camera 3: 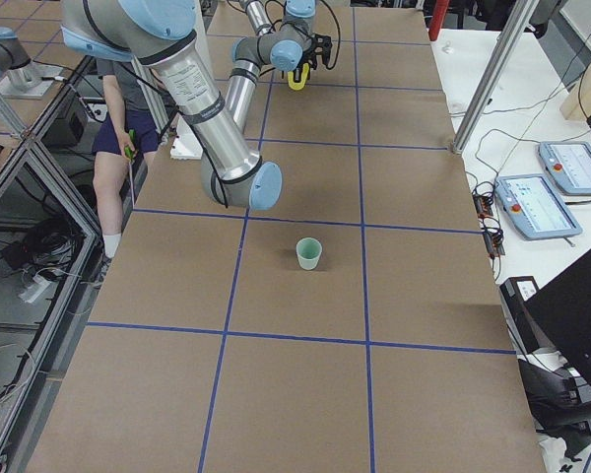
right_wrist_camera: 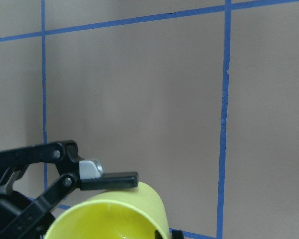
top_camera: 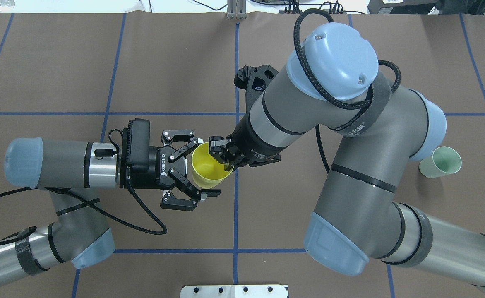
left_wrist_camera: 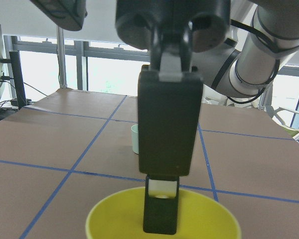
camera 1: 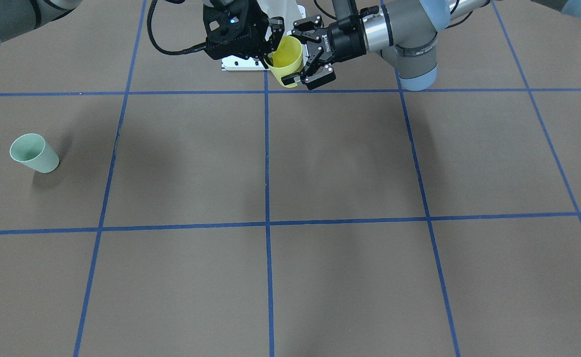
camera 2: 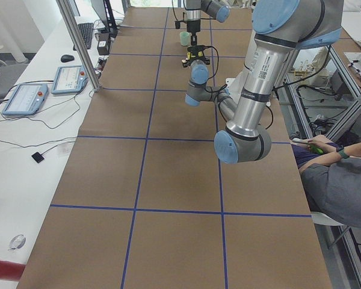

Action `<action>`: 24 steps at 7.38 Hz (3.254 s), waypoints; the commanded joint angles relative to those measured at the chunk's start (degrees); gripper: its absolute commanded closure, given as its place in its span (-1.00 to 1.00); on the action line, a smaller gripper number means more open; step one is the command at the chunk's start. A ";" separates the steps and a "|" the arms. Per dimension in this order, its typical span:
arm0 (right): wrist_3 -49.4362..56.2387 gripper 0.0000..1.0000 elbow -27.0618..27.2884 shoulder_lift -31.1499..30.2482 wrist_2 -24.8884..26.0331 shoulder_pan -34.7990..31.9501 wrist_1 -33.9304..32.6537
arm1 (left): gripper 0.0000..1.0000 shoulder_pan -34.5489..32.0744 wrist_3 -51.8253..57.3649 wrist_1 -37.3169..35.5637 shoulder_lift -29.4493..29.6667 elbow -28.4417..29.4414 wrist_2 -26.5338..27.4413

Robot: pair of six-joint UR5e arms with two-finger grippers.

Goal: Transfer and stack yellow cup on green cup

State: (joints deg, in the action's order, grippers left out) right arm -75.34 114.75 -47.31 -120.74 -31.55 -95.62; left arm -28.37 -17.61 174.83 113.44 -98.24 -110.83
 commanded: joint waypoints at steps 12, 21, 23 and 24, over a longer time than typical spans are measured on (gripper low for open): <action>18.33 1.00 3.64 -20.07 0.07 -21.17 -4.13 | -1.00 -6.58 -4.19 -10.53 -15.68 0.06 18.19; 56.44 1.00 1.36 -39.60 -11.27 -37.44 -3.52 | -1.00 -41.91 18.73 -48.31 -24.67 -0.02 -9.21; 56.53 1.00 -2.31 -44.33 -11.36 -37.35 6.34 | -1.00 -43.61 21.65 -48.97 -24.84 -0.11 -10.63; 56.01 1.00 -4.26 -46.36 -11.88 -37.35 12.07 | -1.00 -43.61 21.65 -48.97 -24.84 -0.20 -10.63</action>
State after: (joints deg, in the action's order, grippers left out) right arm -18.97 113.10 -90.73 -132.16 -68.87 -90.91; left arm -71.41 3.40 126.21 88.65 -98.34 -121.09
